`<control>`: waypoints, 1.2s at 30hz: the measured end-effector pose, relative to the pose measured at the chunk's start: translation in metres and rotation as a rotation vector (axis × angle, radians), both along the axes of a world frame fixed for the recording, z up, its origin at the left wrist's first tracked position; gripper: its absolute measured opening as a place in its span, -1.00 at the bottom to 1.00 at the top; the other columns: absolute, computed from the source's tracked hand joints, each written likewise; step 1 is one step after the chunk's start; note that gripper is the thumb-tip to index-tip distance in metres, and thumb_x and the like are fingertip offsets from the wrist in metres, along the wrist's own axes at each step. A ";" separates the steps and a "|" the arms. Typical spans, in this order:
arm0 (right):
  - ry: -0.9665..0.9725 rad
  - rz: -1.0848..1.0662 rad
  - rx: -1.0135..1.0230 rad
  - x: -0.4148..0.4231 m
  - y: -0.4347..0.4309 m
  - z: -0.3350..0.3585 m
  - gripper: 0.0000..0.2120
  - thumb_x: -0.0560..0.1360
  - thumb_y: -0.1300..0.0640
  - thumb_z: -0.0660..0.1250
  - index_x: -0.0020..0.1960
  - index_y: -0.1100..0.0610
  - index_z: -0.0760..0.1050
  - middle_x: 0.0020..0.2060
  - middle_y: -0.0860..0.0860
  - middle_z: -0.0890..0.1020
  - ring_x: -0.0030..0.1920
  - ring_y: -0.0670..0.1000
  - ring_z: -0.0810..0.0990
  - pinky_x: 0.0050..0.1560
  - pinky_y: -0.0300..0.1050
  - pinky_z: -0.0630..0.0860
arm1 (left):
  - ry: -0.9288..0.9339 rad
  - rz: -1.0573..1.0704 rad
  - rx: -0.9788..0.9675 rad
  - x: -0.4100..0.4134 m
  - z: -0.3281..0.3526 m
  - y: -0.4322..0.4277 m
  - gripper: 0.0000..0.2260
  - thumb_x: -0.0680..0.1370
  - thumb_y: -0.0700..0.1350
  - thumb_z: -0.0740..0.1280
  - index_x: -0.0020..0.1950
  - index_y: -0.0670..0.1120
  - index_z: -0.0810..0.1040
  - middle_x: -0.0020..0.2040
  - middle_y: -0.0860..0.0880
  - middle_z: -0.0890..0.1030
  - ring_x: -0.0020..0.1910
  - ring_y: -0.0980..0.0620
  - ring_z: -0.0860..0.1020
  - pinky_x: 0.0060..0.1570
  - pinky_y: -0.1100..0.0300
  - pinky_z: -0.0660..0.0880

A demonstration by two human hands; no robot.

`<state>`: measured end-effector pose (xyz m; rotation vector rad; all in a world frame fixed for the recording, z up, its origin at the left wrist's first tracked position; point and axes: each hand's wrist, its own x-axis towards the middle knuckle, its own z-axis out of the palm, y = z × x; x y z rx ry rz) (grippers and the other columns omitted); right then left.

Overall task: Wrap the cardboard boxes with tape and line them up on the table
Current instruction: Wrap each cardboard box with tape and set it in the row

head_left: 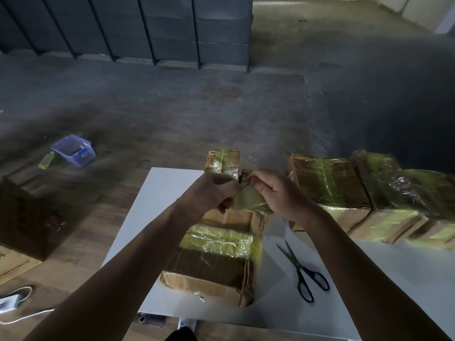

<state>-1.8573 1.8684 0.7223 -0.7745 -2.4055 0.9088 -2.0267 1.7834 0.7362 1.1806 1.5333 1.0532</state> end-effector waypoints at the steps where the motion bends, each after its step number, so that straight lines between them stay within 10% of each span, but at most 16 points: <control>1: 0.011 0.003 -0.004 0.000 0.001 0.001 -0.81 0.64 0.15 0.16 0.05 0.16 0.53 -0.20 -0.18 0.50 -0.20 -0.27 0.48 -0.26 -0.41 0.36 | -0.004 0.003 0.000 0.000 0.001 0.001 -0.78 0.50 -0.20 0.30 -0.30 -0.30 0.48 -0.45 -0.03 0.43 -0.45 0.07 0.43 -0.45 0.23 0.38; 11: 0.023 0.035 0.081 -0.010 0.003 0.005 -0.82 0.63 0.21 0.18 0.06 0.22 0.55 -0.22 -0.16 0.48 -0.22 -0.25 0.46 -0.23 -0.45 0.34 | 0.022 0.014 0.002 -0.005 0.003 0.004 -0.79 0.40 -0.04 0.32 -0.44 -0.03 0.55 -0.48 0.03 0.46 -0.48 0.09 0.44 -0.48 0.24 0.39; 36: 0.020 0.035 0.032 -0.008 0.007 0.008 -0.80 0.64 0.21 0.16 0.06 0.26 0.55 -0.20 -0.03 0.52 -0.22 -0.18 0.46 -0.25 -0.40 0.36 | -0.033 0.050 0.034 -0.003 -0.001 0.009 -0.75 0.55 -0.19 0.30 -0.33 -0.19 0.57 -0.46 -0.04 0.46 -0.47 0.05 0.43 -0.49 0.24 0.40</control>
